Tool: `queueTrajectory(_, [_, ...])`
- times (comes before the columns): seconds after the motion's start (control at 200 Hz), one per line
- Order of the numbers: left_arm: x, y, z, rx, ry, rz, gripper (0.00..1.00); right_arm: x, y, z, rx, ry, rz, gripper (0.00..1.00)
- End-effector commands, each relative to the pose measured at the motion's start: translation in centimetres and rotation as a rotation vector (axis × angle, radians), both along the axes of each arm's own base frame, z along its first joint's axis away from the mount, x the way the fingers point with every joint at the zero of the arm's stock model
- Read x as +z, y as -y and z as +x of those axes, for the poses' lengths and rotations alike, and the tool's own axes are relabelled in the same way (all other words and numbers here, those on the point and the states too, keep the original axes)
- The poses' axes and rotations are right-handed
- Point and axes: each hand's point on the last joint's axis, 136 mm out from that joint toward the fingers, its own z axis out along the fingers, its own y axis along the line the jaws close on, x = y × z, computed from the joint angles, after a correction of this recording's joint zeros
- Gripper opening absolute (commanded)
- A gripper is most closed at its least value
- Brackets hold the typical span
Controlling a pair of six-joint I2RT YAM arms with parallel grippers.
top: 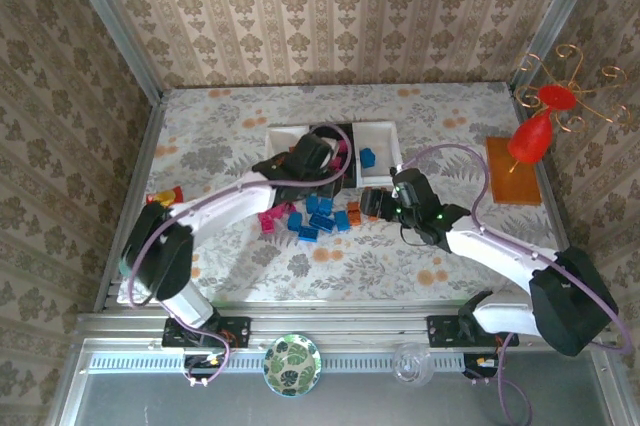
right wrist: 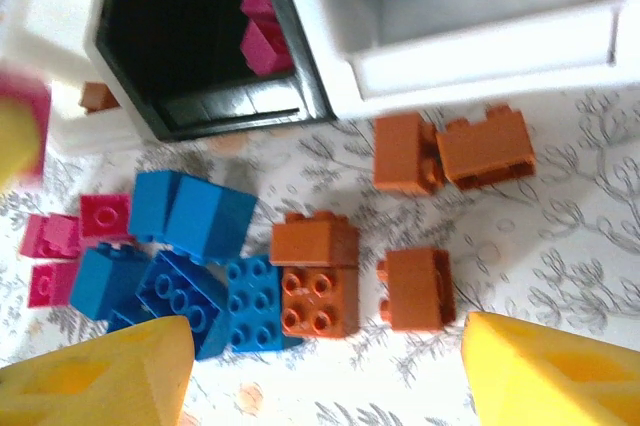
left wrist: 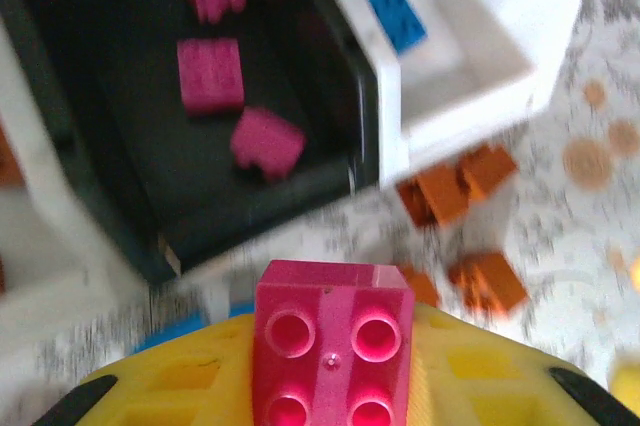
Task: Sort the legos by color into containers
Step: Place the lego in the container, then pick up the lego from the center of the table.
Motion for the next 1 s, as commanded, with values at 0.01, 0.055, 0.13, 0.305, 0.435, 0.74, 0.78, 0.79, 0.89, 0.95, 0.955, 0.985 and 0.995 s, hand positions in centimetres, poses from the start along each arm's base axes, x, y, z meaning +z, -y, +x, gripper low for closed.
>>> queueTrajectory(0.01, [0.2,0.9,3.7,-0.007,0.03,0.035,0.35,-1.1,1.3,-1.4,-0.03,-0.04,-0.025,0.73])
queueTrajectory(0.055, [0.0,1.1,5.0,0.002,0.031,0.054,0.35,-1.4,1.5,-1.9,-0.031,-0.049,-0.028,0.73])
queueTrajectory(0.13, [-0.8,1.4,6.7,0.019,0.02,0.076,0.38,-1.7,1.7,-2.4,-0.03,-0.057,-0.029,0.73])
queueTrajectory(0.305, [-0.5,2.1,9.0,0.045,0.003,0.033,0.57,-2.2,2.1,-3.4,-0.024,-0.073,-0.04,0.73])
queueTrajectory(0.435, [2.9,2.7,8.9,0.035,0.055,-0.022,0.68,-2.3,2.2,-3.5,-0.026,-0.074,-0.042,0.73])
queueTrajectory(0.74, [10.7,1.1,2.7,0.001,0.168,-0.242,0.85,-2.5,1.7,-3.0,-0.017,-0.072,-0.048,0.73])
queueTrajectory(0.78, [11.0,0.6,1.4,-0.003,0.179,-0.262,0.87,-2.5,1.6,-3.0,-0.016,-0.069,-0.05,0.73])
queueTrajectory(0.79, [11.0,0.5,1.1,-0.003,0.183,-0.266,0.88,-2.5,1.6,-2.9,-0.016,-0.068,-0.051,0.73])
queueTrajectory(0.89, [10.4,-0.9,-2.0,-0.009,0.19,-0.296,1.0,-2.7,1.5,-2.5,-0.009,-0.068,-0.079,0.72])
queueTrajectory(0.95, [9.1,-1.7,-3.8,-0.009,0.175,-0.304,1.0,-3.0,1.4,-2.1,-0.001,-0.071,-0.105,0.71])
queueTrajectory(0.955, [9.0,-1.8,-3.9,-0.008,0.174,-0.304,1.0,-3.1,1.4,-2.1,-0.002,-0.073,-0.107,0.71])
queueTrajectory(0.985, [8.3,-2.3,-4.8,-0.004,0.169,-0.303,1.0,-3.2,1.3,-1.8,0.001,-0.074,-0.119,0.7])
queueTrajectory(0.995, [8.1,-2.4,-5.1,-0.004,0.168,-0.304,1.0,-3.3,1.3,-1.7,0.002,-0.074,-0.123,0.7])
